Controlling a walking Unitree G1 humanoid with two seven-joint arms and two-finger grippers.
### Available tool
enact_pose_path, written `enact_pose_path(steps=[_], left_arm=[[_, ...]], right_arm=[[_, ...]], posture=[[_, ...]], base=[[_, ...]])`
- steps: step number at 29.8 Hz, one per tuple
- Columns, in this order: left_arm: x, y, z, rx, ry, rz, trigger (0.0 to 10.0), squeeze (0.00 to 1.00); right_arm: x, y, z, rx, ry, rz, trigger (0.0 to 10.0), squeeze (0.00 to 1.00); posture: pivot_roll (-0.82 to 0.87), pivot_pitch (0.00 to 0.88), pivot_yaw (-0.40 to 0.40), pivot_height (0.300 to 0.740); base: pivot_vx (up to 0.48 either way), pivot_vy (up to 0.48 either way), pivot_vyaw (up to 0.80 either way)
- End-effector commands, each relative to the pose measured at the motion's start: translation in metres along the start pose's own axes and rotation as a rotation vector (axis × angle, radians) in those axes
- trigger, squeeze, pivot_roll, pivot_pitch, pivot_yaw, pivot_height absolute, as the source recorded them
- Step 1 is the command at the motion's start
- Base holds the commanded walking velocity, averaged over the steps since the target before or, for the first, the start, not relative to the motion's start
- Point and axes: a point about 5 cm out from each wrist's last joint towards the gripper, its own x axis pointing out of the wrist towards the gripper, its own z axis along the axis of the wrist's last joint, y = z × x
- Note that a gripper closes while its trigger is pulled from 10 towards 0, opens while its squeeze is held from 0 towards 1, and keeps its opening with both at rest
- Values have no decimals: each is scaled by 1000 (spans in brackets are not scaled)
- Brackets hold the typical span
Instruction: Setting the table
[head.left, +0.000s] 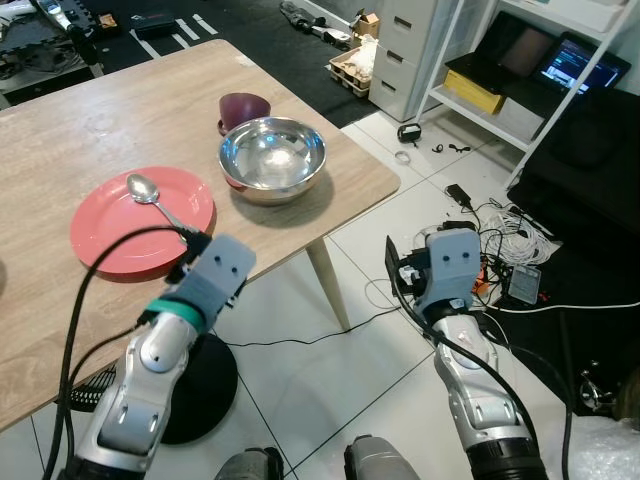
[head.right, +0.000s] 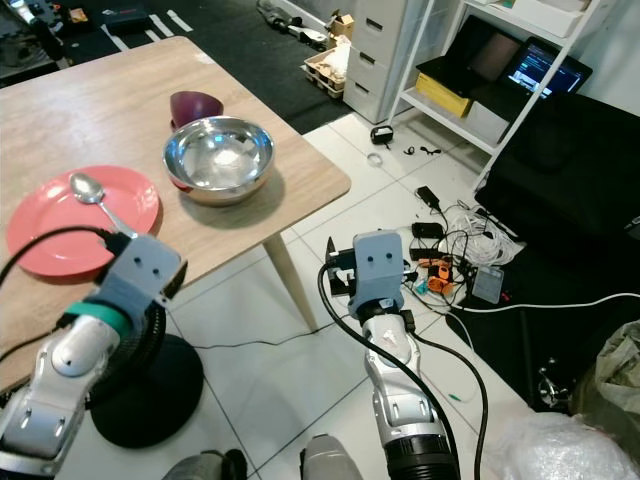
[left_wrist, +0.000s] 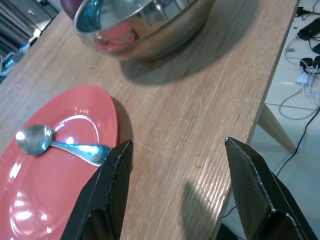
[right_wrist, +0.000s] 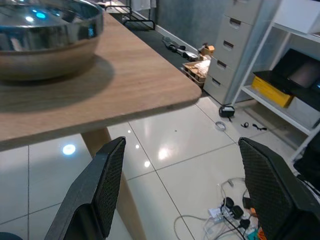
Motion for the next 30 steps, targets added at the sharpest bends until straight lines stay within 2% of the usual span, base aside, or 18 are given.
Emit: enact_pose_path(steps=[1, 3, 5, 6, 8, 9, 10, 11, 12, 13, 15, 17, 18, 20, 22, 25, 28, 30], left_arm=[[-2, 0, 0, -30, 8, -5, 10000, 0], [0, 11, 0, -164, 30, 68, 10000, 0], [0, 11, 0, -164, 30, 68, 10000, 0], [4, 19, 0, -228, 39, 117, 10000, 0], [4, 19, 0, -228, 39, 117, 10000, 0], [7, 26, 1, -269, 45, 153, 10000, 0], [7, 26, 1, -269, 45, 153, 10000, 0], [9, 36, -2, -266, 68, 198, 10000, 0], [9, 36, -2, -266, 68, 198, 10000, 0], [10, 44, -7, -187, 88, 218, 10000, 0], [10, 44, -7, -187, 88, 218, 10000, 0], [8, 67, -18, -98, 126, 242, 10000, 0], [8, 67, -18, -98, 126, 242, 10000, 0], [9, 77, -19, -122, 123, 265, 10000, 0], [16, 91, -13, -205, 81, 310, 10000, 0], [20, 95, -9, -249, 64, 321, 10000, 0], [44, 96, 5, -451, 32, 312, 10000, 0], [44, 96, 5, -451, 32, 312, 10000, 0]], right_arm=[[1, 2, 0, -1, 4, 7, 10000, 0], [6, 7, 6, 18, -16, 1, 10000, 0], [6, 7, 6, 18, -16, 1, 10000, 0], [9, 9, 11, 22, -32, 5, 10000, 0], [9, 9, 11, 22, -32, 5, 10000, 0], [11, 11, 15, 26, -45, 9, 10000, 0], [11, 11, 15, 26, -45, 9, 10000, 0], [14, 11, 21, 27, -65, 18, 10000, 0], [14, 11, 21, 27, -65, 18, 10000, 0], [18, 10, 26, 29, -83, 17, 10000, 0], [18, 10, 26, 29, -83, 17, 10000, 0], [24, 10, 38, 50, -116, 13, 10000, 0], [24, 10, 38, 50, -116, 13, 10000, 0], [24, 10, 41, 57, -124, 16, 10000, 0], [24, 12, 44, 61, -134, 31, 10000, 0], [24, 13, 45, 61, -139, 37, 10000, 0], [27, 18, 61, 56, -193, 54, 10000, 0], [27, 18, 61, 56, -193, 54, 10000, 0]], posture=[[-78, 0, 60, 740], [-75, 0, 77, 740], [-75, 0, 77, 740], [-69, 0, 76, 740], [-69, 0, 76, 740], [-60, 0, 70, 740], [-60, 0, 70, 740], [-53, 0, 81, 740], [-53, 0, 81, 740], [-49, 0, 71, 740], [-49, 0, 71, 740], [-62, 0, 67, 740], [-62, 0, 67, 740], [-56, 0, 61, 740], [-54, 0, 56, 740], [-61, 0, 55, 740], [-88, 5, 62, 740], [-88, 5, 62, 740]], base=[[0, 0, 0], [0, 0, 0], [0, 0, 0], [0, 0, 0], [0, 0, 0], [0, 0, 0], [0, 0, 0], [0, 0, 0], [0, 0, 0], [0, 0, 0], [0, 0, 0], [0, 0, 0], [0, 0, 0], [0, 0, 0], [0, 0, 0], [0, 0, 0], [0, 0, 0], [0, 0, 0]])
